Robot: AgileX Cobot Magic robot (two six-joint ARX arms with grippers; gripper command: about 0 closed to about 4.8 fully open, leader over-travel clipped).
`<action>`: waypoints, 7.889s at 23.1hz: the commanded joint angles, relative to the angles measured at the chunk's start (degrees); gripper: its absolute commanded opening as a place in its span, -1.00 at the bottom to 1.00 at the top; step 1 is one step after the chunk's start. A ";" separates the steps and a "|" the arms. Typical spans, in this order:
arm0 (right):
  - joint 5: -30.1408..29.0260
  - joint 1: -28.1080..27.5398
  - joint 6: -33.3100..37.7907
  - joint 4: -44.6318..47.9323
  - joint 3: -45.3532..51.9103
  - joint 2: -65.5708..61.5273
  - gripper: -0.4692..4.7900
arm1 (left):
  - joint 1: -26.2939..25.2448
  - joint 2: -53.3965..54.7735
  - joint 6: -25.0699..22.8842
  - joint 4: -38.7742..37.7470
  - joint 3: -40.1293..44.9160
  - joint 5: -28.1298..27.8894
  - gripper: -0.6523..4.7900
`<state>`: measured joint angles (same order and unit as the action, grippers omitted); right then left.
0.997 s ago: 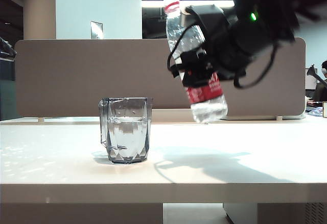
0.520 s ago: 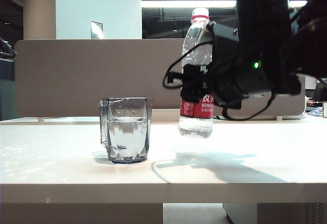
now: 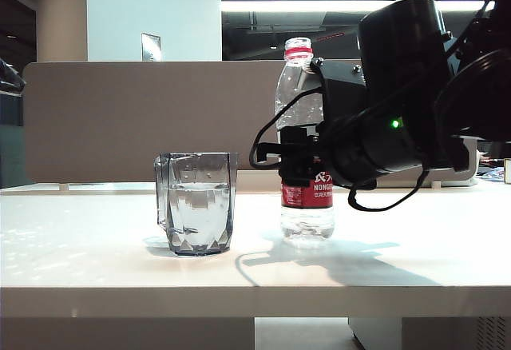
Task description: Pick up the mineral water bottle on the table and pour water into the mug until it's half full.
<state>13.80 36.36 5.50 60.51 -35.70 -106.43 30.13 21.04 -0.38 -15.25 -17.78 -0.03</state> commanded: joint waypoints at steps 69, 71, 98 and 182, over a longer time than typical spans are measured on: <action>-5.20 -16.44 -0.98 -50.93 35.69 72.54 -0.84 | -0.04 -0.02 -0.02 0.74 -0.07 0.22 -0.78; -6.56 -18.08 -0.98 -52.83 35.69 74.40 -0.84 | -0.04 -0.02 -0.02 0.74 -0.07 0.22 -0.78; -10.75 -27.58 -4.57 -70.84 35.67 100.69 -0.84 | -0.04 -0.02 -0.02 0.74 -0.07 0.22 -0.78; -12.46 -33.55 -4.02 -70.95 35.67 106.42 -0.84 | -30.38 -20.63 5.53 5.09 17.27 4.55 -0.78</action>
<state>1.28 2.72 1.26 -11.11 -0.47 -0.08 -0.30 0.36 4.97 -10.46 -0.73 4.71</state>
